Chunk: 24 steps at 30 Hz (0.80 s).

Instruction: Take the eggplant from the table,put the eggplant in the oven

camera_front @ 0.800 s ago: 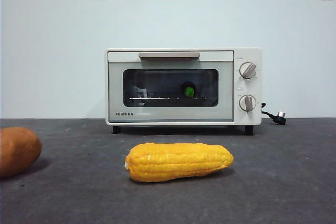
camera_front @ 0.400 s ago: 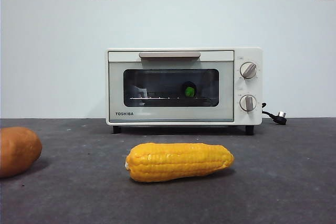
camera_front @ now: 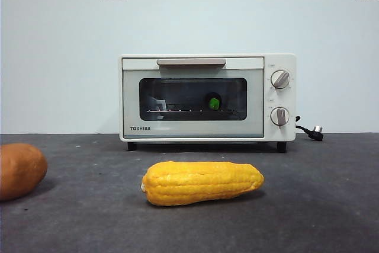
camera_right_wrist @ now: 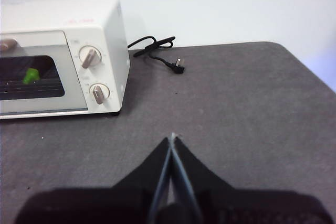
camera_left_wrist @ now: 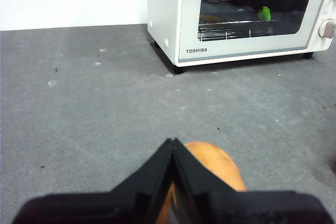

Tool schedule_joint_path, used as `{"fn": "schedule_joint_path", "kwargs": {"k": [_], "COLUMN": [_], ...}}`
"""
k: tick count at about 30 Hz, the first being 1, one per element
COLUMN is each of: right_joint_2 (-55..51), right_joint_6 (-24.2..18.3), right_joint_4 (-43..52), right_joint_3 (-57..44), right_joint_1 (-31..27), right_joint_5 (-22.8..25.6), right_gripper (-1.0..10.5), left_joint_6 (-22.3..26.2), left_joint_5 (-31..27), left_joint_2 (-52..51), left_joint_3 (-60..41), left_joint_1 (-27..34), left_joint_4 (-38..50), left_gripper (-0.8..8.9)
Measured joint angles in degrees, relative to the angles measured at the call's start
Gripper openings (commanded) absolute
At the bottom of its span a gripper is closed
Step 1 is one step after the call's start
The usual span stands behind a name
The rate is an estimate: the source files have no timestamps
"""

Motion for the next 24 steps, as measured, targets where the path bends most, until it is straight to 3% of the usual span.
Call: {"fn": "schedule_joint_path", "kwargs": {"k": [10, 24], "right_joint_2": [-8.0, -7.98], "right_joint_6": [5.46, 6.12], "right_joint_4": [8.55, 10.14], "right_joint_3": [-15.43, -22.64], "right_joint_1": [0.0, 0.0], "right_joint_5": [0.0, 0.02], "right_gripper": [0.0, 0.0], "left_joint_6": [-0.02, -0.02], "left_joint_5": [0.0, 0.0], "left_joint_2": [0.02, 1.14], "left_joint_3": [0.0, 0.0], "left_joint_1": [0.0, 0.0], "left_joint_4": [0.02, 0.15], "left_gripper": [-0.04, -0.04]}}
